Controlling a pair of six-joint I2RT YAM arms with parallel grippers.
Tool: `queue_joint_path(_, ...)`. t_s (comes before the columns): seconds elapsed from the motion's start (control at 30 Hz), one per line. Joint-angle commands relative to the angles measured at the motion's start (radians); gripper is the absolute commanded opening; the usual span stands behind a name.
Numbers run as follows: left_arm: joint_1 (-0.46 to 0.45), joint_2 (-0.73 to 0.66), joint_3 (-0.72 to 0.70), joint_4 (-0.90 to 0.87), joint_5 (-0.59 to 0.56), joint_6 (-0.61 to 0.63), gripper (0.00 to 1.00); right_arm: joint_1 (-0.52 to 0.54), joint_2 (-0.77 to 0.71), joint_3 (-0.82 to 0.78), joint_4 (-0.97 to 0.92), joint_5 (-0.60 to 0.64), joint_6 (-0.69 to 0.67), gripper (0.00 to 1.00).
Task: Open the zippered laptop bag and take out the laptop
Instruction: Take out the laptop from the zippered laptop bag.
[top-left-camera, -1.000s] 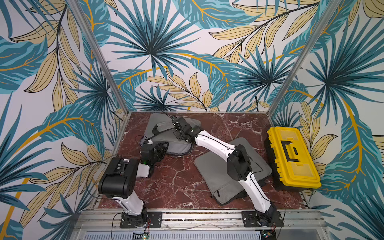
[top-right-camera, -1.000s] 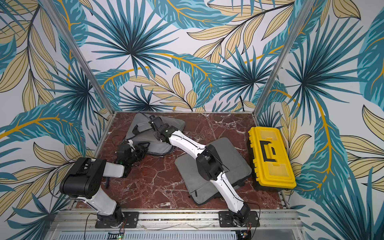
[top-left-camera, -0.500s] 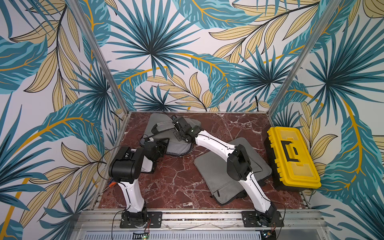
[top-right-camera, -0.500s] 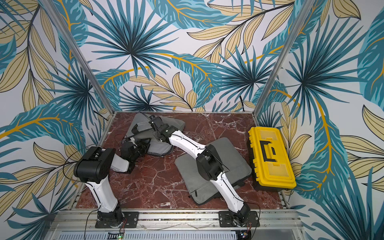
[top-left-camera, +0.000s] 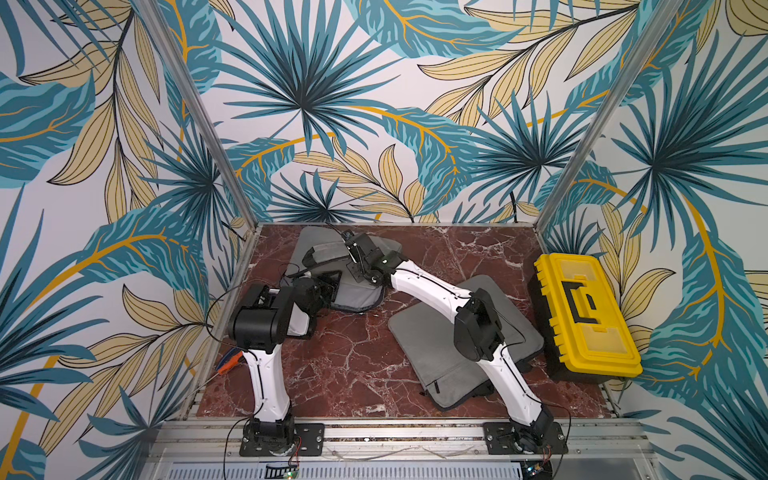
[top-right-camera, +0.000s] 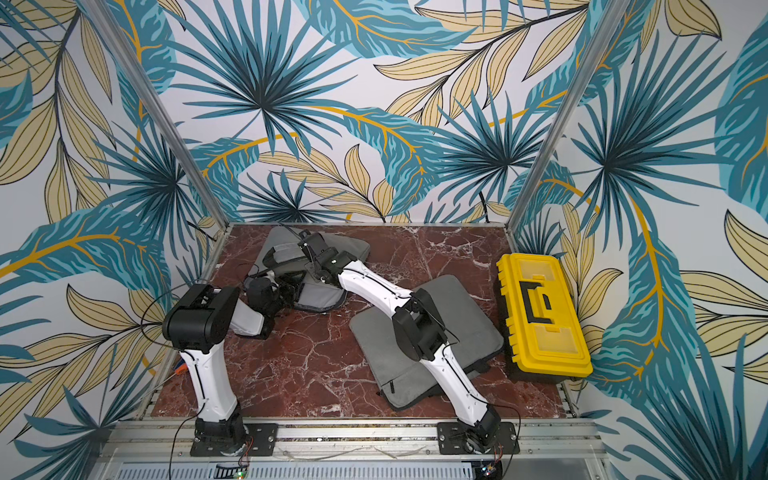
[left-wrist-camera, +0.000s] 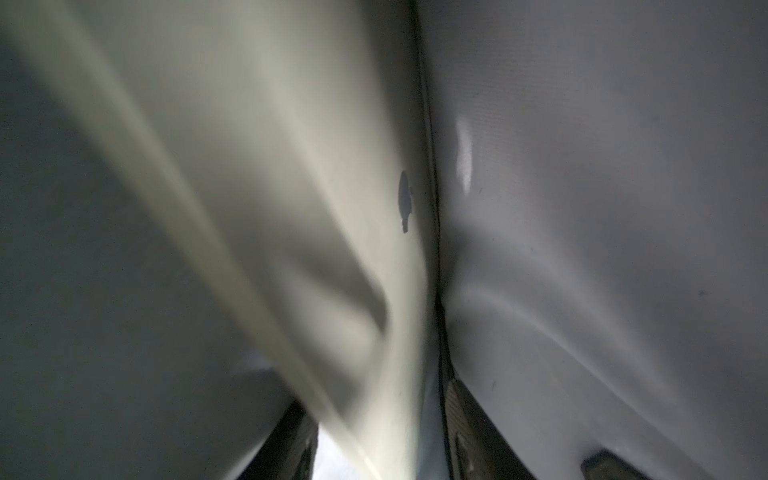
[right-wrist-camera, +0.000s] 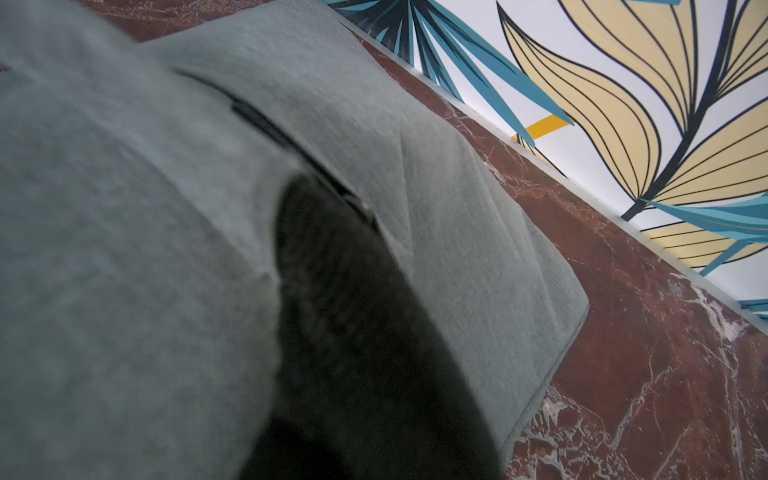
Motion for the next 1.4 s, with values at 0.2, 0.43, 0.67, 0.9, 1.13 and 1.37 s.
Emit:
queue_joint_path(0.2, 0.001, 0.073, 0.074, -0.006, 0.021, -0.002, 0.51, 0.009, -0.018, 0.030, 0.070, -0.110, 0.046, 0.14)
queue_joint_path(0.43, -0.004, 0.113, 0.137, -0.006, 0.017, 0.002, 0.51, 0.010, -0.011, 0.032, 0.085, -0.140, 0.050, 0.14)
queue_joint_path(0.67, -0.007, 0.154, 0.215, -0.006, -0.002, -0.015, 0.48, 0.010, -0.011, 0.031, 0.089, -0.157, 0.055, 0.14)
queue_joint_path(0.9, -0.013, 0.208, 0.270, -0.006, 0.001, -0.040, 0.45, 0.010, -0.003, 0.033, 0.101, -0.183, 0.055, 0.14)
queue_joint_path(1.13, -0.032, 0.249, 0.313, -0.006, 0.013, -0.049, 0.45, 0.009, 0.010, 0.042, 0.100, -0.211, 0.049, 0.13)
queue_joint_path(1.37, -0.035, 0.278, 0.339, -0.006, 0.023, -0.066, 0.27, 0.010, 0.024, 0.070, 0.076, -0.211, 0.046, 0.13)
